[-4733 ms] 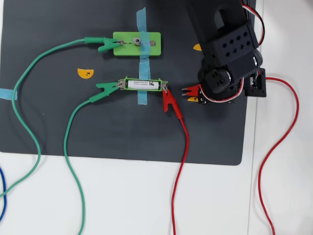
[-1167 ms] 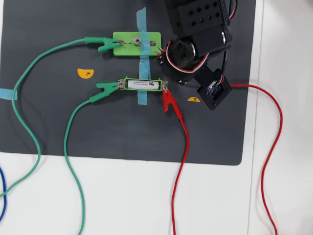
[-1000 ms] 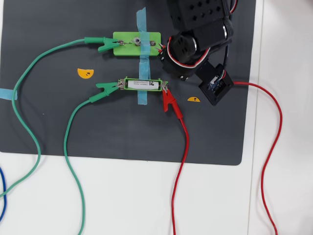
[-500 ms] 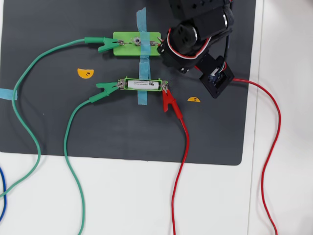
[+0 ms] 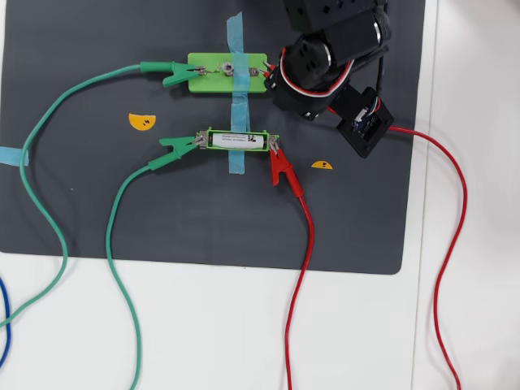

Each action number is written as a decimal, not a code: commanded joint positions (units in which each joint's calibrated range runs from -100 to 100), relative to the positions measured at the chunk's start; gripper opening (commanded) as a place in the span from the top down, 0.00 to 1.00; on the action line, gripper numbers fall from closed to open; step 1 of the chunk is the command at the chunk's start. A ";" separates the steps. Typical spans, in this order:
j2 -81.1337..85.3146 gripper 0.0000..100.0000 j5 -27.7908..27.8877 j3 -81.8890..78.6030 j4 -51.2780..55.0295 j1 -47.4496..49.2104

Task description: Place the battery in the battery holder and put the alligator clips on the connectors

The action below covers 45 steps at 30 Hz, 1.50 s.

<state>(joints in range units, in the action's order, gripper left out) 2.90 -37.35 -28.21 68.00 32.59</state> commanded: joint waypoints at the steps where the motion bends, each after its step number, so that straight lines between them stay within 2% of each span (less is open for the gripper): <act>1: 2.42 0.99 0.80 0.49 -0.48 -0.33; 33: 1.31 0.99 0.91 0.40 -0.31 -0.43; 45: -3.71 0.99 1.06 3.03 0.03 -2.35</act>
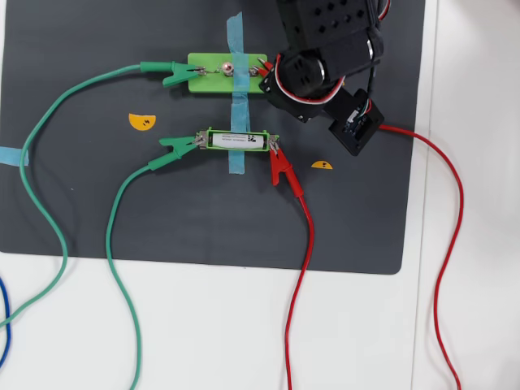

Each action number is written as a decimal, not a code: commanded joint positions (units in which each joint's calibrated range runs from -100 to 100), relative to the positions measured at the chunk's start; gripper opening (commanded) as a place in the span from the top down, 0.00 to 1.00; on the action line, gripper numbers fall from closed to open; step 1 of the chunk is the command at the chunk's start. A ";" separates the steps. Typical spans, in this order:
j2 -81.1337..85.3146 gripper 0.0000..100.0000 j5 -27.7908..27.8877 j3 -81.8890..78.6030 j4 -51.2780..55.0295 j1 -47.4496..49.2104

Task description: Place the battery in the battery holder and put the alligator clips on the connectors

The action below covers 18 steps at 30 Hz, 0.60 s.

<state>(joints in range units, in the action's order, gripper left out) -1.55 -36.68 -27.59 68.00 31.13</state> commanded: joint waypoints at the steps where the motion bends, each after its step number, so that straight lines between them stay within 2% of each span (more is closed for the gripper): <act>1: 0.83 0.99 0.86 2.41 0.03 -0.69; 4: 1.00 0.99 2.79 2.15 -0.06 -0.49; 18: 1.00 0.99 3.15 1.54 -0.40 2.14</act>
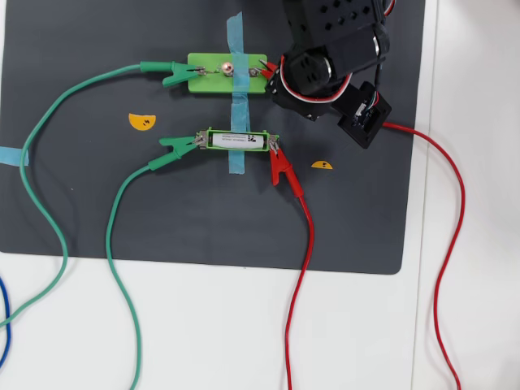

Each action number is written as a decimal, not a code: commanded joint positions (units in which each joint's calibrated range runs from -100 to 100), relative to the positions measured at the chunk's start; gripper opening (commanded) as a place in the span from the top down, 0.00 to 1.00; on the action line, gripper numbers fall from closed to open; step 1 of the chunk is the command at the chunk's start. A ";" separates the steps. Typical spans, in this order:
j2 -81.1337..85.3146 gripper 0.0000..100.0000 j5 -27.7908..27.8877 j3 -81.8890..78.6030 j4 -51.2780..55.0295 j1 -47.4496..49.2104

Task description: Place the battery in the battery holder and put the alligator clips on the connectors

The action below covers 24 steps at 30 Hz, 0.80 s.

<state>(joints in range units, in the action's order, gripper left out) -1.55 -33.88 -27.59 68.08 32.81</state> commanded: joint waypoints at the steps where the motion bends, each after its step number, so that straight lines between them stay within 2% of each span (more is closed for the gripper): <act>1: 1.00 0.99 0.36 1.54 -0.48 0.46; 7: 1.00 0.99 0.36 1.45 -0.48 5.71; 14: 1.00 0.99 0.36 1.45 -0.57 5.40; 18: 2.79 0.99 3.49 1.36 -0.57 5.20; 24: 6.02 0.99 5.10 -0.92 -0.57 4.90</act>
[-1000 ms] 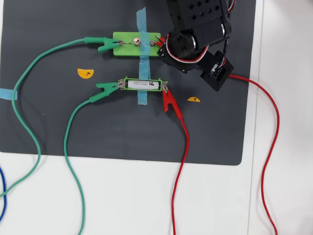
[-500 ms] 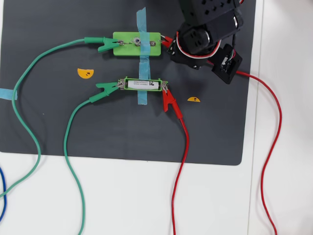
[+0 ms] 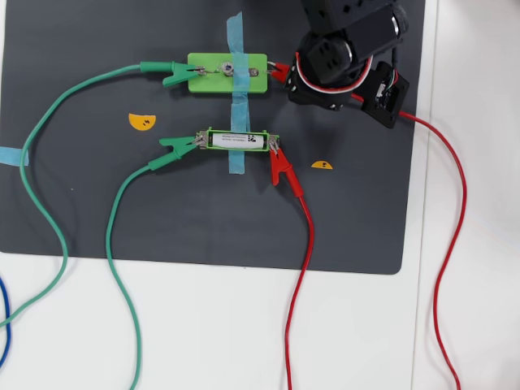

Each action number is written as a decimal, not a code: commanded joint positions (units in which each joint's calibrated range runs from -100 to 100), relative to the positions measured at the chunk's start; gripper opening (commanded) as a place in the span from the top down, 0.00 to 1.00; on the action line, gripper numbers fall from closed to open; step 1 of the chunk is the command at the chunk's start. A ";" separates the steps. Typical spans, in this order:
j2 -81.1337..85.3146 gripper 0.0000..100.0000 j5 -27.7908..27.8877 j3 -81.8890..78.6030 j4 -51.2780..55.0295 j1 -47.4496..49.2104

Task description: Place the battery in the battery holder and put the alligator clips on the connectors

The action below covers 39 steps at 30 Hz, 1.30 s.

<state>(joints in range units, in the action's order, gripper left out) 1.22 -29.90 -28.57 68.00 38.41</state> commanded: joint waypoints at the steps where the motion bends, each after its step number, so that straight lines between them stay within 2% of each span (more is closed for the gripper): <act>1: 3.25 0.99 1.43 0.06 -0.48 -1.21; 32: -0.75 0.99 1.12 1.37 -2.46 -6.76; 39: -0.84 0.99 -1.02 1.37 -2.46 -6.66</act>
<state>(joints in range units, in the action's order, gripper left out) -0.97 -30.01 -28.65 66.02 32.25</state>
